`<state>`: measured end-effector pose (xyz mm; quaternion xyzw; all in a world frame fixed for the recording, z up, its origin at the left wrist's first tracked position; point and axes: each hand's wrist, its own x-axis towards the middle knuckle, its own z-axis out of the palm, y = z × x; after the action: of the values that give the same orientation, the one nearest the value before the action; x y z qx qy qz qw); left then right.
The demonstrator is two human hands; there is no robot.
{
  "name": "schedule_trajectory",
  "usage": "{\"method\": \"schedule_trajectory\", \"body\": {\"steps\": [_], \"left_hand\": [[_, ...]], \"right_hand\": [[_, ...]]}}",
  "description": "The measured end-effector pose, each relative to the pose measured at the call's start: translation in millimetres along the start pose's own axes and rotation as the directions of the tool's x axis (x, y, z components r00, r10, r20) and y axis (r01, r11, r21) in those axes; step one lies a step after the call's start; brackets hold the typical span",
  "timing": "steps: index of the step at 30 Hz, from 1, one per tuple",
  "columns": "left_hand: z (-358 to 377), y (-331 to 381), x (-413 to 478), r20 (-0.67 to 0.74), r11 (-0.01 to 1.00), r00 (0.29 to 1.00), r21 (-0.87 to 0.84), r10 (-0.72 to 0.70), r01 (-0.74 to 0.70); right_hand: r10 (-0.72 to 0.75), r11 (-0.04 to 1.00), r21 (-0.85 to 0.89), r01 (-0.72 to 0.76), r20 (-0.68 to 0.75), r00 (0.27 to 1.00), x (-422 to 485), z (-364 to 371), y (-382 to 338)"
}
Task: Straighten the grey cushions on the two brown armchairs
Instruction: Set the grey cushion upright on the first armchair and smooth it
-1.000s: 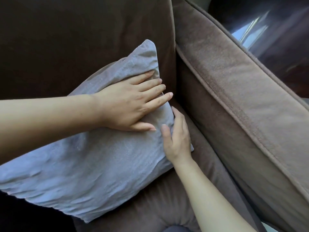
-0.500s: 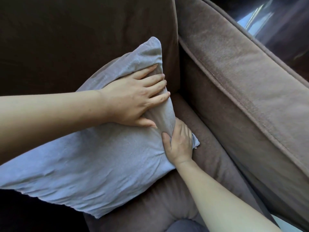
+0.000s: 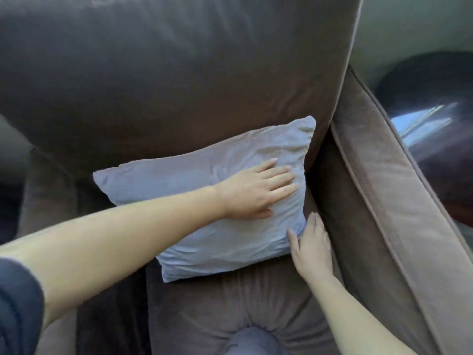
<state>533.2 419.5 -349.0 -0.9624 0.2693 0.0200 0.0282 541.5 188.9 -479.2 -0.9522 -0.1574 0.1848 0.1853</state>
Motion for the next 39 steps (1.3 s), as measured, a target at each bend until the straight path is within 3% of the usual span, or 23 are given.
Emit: {"method": "schedule_trajectory", "body": {"steps": [5,11,18,21,24,28,30,32,34,39], "left_hand": [[4,26,-68,-0.117,0.931,0.932,-0.171,-0.343,0.321],[7,57,-125,-0.089,0.609,0.648,-0.457,-0.756,0.648],[22,105,-170,0.113,0.112,0.229,-0.618,-0.967,0.778],[25,119,-180,0.185,-0.123,0.007,-0.682,-0.983,0.721],[34,126,-184,0.267,-0.313,-0.166,-0.768,-0.949,0.558],[52,125,-181,0.317,-0.4,-0.249,-0.795,-0.915,0.456],[59,125,-174,0.349,-0.448,-0.289,-0.776,-0.891,0.443],[68,124,-169,0.363,-0.478,-0.325,-0.768,-0.873,0.427],[84,126,-166,0.362,-0.482,-0.338,-0.774,-0.869,0.411],[124,135,-163,0.381,-0.479,-0.298,-0.768,-0.875,0.426]], "right_hand": [[-0.207,0.978,0.026,0.207,-0.002,0.978,-29,-61,-47],[-0.489,0.862,-0.119,0.493,0.065,0.87,-34,-108,-120],[-0.813,0.499,-0.194,0.845,0.233,0.534,-20,-101,-204],[-0.869,0.317,-0.223,0.922,0.321,0.376,-20,-94,-235],[-0.894,0.153,-0.209,0.966,0.388,0.226,-19,-85,-263],[-0.899,-0.146,-0.212,0.966,0.437,-0.04,-10,-61,-296],[-0.851,-0.242,-0.2,0.949,0.514,-0.108,-5,-48,-307],[-0.782,-0.28,-0.211,0.936,0.616,-0.095,-1,-39,-318],[-0.727,-0.287,-0.255,0.923,0.686,-0.037,4,-34,-327],[-0.7,-0.341,-0.369,0.865,0.713,0.028,24,-29,-330]]}}
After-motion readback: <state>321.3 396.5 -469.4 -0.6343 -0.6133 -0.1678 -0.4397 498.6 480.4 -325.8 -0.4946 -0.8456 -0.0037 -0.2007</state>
